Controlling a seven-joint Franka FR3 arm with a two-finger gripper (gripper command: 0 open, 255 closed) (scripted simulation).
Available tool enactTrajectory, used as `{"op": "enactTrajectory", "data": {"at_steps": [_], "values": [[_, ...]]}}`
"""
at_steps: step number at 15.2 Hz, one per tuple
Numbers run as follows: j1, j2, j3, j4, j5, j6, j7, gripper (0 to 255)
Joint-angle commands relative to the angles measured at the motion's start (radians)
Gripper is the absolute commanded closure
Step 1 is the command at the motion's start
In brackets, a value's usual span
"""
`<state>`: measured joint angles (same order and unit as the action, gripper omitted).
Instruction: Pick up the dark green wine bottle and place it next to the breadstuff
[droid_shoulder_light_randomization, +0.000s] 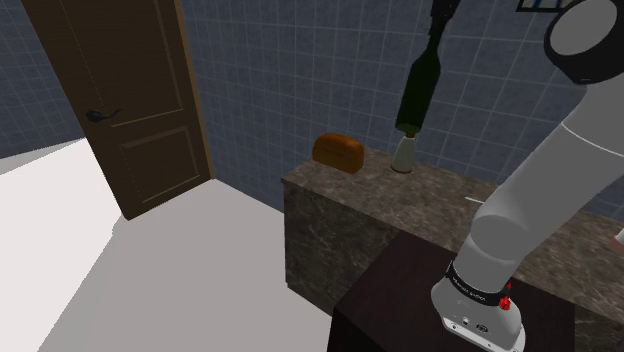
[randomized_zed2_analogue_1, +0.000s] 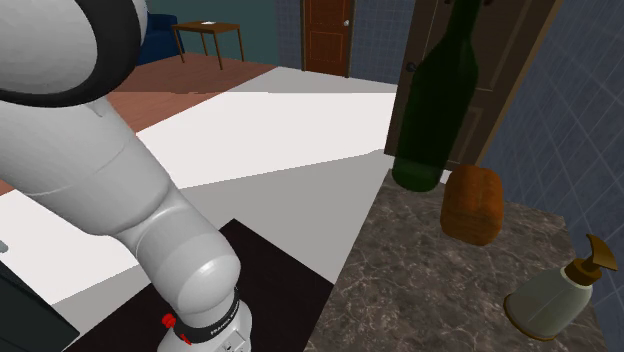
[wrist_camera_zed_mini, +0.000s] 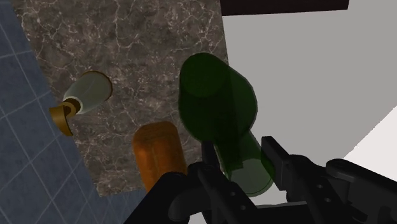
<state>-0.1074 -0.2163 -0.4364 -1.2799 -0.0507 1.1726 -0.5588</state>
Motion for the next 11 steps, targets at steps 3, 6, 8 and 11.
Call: {"op": "enactTrajectory", "data": {"at_steps": [3,6,8,11], "values": [[0.003,0.078,-0.016,-0.018,0.036,0.09,0.0,255],[0.001,0.159,-0.03,0.008,0.073,0.136,-0.006,255],[-0.004,0.218,-0.039,0.036,0.102,0.161,-0.011,255],[-0.019,0.315,-0.047,0.094,0.149,0.189,-0.02,255]]}}
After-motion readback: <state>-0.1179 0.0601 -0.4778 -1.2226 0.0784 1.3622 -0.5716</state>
